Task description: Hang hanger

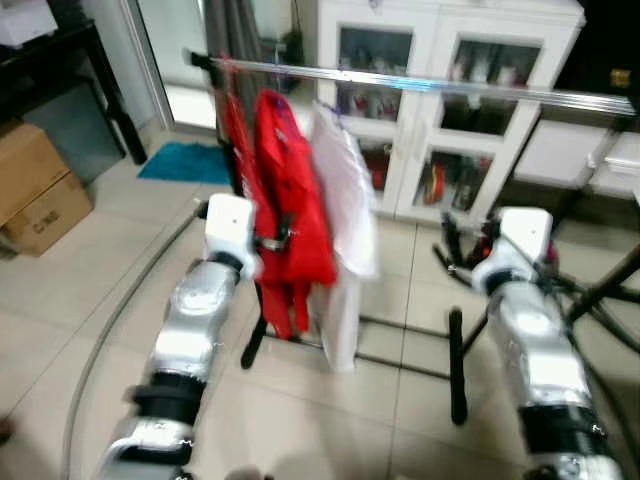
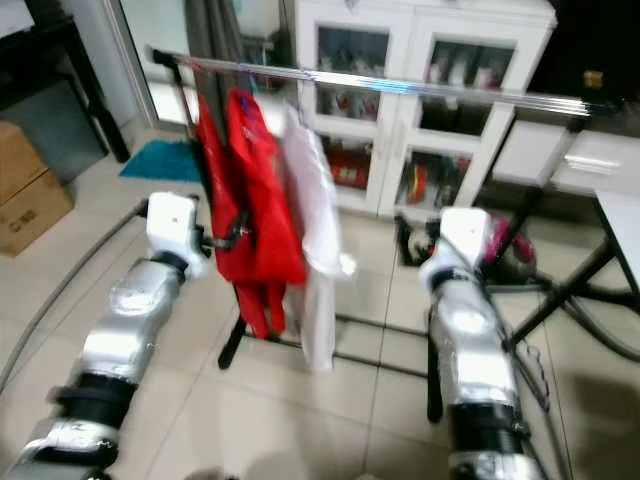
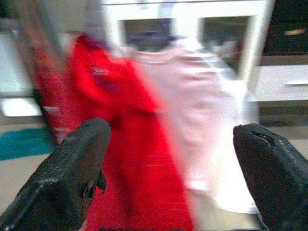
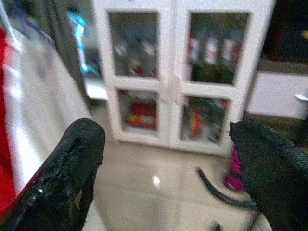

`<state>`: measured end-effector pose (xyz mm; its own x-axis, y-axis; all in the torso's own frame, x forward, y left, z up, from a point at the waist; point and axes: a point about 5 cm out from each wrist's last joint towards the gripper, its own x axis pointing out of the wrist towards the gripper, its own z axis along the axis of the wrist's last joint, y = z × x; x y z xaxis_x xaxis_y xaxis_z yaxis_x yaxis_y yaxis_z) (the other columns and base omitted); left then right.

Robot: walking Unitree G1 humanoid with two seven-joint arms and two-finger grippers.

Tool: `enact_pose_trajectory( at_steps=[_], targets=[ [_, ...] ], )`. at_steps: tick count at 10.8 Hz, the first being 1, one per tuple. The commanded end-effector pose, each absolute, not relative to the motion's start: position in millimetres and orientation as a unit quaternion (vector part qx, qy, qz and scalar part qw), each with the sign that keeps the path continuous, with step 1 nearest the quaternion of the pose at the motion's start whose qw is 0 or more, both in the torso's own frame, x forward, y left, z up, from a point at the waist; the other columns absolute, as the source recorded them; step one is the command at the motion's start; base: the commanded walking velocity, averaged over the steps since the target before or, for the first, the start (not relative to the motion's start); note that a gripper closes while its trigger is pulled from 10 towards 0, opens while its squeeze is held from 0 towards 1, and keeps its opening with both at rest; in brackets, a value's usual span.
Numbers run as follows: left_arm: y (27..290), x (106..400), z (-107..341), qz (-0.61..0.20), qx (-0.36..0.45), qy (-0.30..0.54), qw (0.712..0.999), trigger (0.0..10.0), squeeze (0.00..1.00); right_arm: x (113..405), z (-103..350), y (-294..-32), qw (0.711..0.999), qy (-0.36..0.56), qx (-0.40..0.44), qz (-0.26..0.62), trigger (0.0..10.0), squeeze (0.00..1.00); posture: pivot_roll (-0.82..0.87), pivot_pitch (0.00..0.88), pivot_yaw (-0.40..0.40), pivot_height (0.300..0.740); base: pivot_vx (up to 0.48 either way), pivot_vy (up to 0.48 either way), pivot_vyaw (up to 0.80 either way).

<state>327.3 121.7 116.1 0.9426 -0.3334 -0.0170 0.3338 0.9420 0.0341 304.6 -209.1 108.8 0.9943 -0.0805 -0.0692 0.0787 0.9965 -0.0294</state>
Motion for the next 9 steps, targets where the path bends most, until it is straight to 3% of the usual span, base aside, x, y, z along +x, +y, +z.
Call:
enact_pose_trajectory(
  at_steps=[1,3,9],
  targets=[
    [129,329,119,-0.166,0.021,0.007,0.986,10.0,1.0,306,112,-206,0.999,0.031,-0.006,-0.034,10.0,0.0,-0.01,0.0,0.02,0.74,0.0,0.0,0.0],
    [128,332,120,-0.165,0.037,0.005,0.986,10.0,1.0,303,113,-210,0.998,0.024,-0.007,-0.055,10.0,0.0,-0.02,0.0,0.026,0.74,0.0,0.0,0.0],
    [129,337,137,-0.182,0.033,-0.007,0.983,10.0,1.0,311,131,-209,0.999,0.038,-0.004,-0.028,10.0,0.0,-0.01,0.0,0.029,0.74,0.27,0.0,0.0]
  ],
)
